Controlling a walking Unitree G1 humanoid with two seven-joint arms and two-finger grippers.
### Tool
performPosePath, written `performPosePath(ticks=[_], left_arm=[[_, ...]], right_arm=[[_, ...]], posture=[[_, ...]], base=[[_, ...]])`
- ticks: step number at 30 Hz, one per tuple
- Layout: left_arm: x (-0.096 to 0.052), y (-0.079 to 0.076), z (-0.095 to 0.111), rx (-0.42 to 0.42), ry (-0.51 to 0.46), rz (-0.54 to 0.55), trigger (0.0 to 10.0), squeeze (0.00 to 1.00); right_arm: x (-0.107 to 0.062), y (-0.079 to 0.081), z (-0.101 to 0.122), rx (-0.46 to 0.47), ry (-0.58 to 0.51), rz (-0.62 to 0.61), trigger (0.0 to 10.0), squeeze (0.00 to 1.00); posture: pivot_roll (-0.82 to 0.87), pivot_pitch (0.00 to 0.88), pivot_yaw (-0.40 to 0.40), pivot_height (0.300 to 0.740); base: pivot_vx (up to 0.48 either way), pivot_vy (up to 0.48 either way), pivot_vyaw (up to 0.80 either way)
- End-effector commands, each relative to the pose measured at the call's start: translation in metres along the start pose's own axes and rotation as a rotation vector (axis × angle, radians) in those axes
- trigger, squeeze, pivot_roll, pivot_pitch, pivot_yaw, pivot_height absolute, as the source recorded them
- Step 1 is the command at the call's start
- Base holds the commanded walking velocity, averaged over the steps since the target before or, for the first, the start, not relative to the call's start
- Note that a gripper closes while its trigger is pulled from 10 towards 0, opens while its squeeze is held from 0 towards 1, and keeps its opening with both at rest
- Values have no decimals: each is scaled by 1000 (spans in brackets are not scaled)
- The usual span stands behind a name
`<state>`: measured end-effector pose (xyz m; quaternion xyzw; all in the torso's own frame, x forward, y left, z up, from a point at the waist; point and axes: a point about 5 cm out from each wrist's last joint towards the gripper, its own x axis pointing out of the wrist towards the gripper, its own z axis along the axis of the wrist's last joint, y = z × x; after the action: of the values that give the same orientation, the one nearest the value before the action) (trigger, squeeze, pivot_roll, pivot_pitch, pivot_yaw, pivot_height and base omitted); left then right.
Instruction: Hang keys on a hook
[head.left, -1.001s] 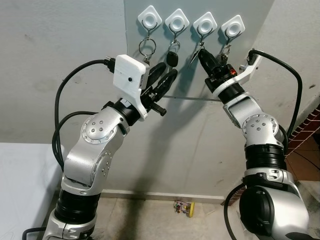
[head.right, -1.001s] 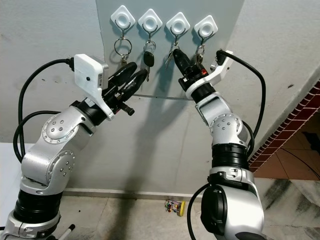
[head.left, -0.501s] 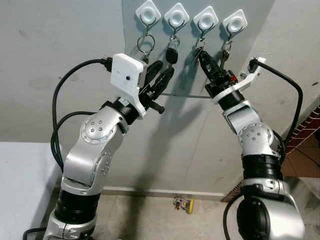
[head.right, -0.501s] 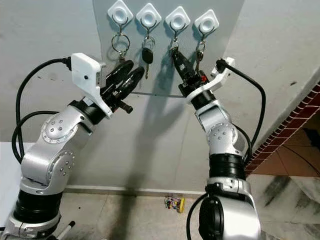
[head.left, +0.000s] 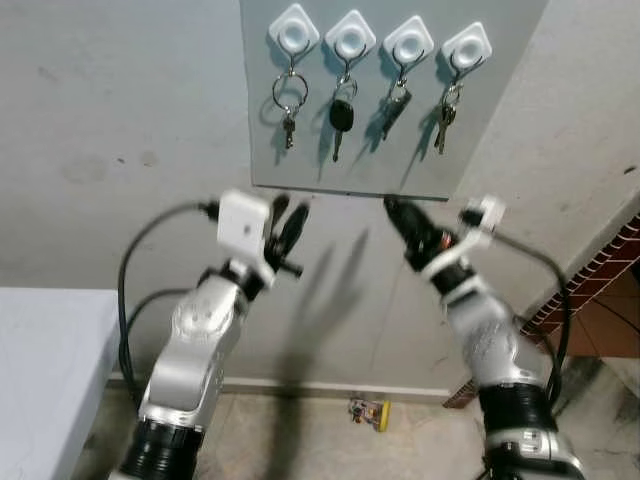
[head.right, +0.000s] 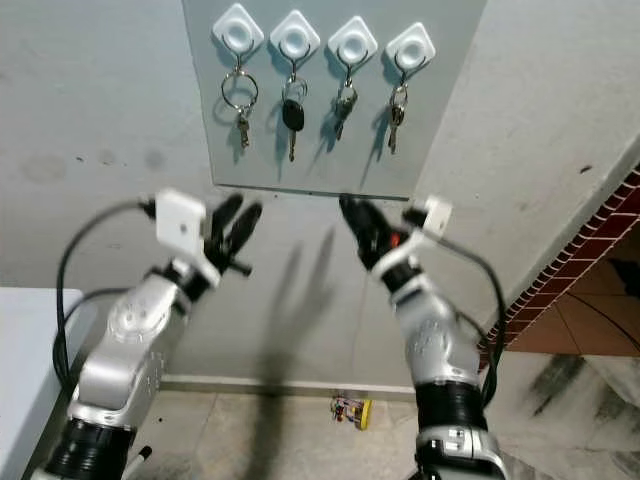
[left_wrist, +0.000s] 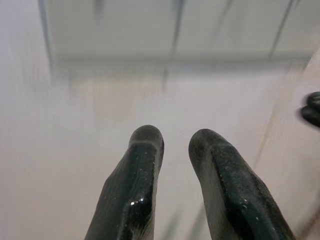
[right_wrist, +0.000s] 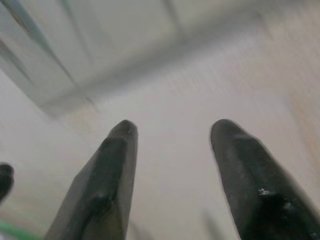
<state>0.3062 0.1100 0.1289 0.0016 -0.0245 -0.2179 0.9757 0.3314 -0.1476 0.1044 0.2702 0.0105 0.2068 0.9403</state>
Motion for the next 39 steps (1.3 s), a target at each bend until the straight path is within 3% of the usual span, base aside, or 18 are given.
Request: performPosePath(ticks=[1,3,4,5,7,8,12,16,19,23,28,34,39], left_arm=[[-3,6,-26,-15,82,25,10000,0],[-14,12,-65,-64,209,77,10000,0],[-14,12,-65,-64,209,77,10000,0],[-21,14,-85,-60,282,105,10000,0],[-31,15,-103,-75,351,124,10000,0],[-35,15,-110,-86,374,132,10000,0],[-58,14,-141,-126,517,188,10000,0],[-70,12,-153,-134,581,202,10000,0],[-93,8,-174,-161,702,240,10000,0],[-107,2,-185,-175,769,247,10000,0],[-112,1,-188,-184,790,255,10000,0],[-114,-9,-193,-205,818,254,10000,0],[-123,-15,-199,-223,844,238,10000,0]], right_arm=[[-8,-12,-16,-100,57,-80,10000,1000],[-27,-28,-42,-149,154,-178,10000,1000],[-27,-28,-42,-149,154,-178,10000,1000],[-39,-34,-58,-188,213,-211,10000,1000],[-53,-43,-72,-200,272,-276,10000,1000],[-58,-45,-77,-187,288,-299,10000,1000],[-89,-56,-105,-312,469,-369,10000,1000],[-105,-60,-118,-327,547,-397,10000,1000],[-136,-62,-142,-364,701,-435,10000,1000],[-154,-61,-155,-382,784,-455,10000,1000],[-158,-61,-158,-386,801,-461,10000,1000],[-195,-70,-164,-324,831,-633,10000,1000],[-205,-71,-166,-325,855,-656,10000,1000]], posture=[[-12,0,-11,740],[-14,0,-9,740],[-14,0,-9,740],[-18,0,-8,740],[-22,0,-7,740],[-25,0,-10,740],[-25,0,-9,740],[-28,0,-10,740],[-28,0,-9,740],[-33,0,0,740],[-35,0,1,740],[-41,0,2,740],[-58,0,11,740]], base=[[0,0,0],[0,0,0],[0,0,0],[0,0,0],[0,0,0],[0,0,0],[0,0,0],[0,0,0],[0,0,0],[0,0,0],[0,0,0],[0,0,0],[0,0,0]])
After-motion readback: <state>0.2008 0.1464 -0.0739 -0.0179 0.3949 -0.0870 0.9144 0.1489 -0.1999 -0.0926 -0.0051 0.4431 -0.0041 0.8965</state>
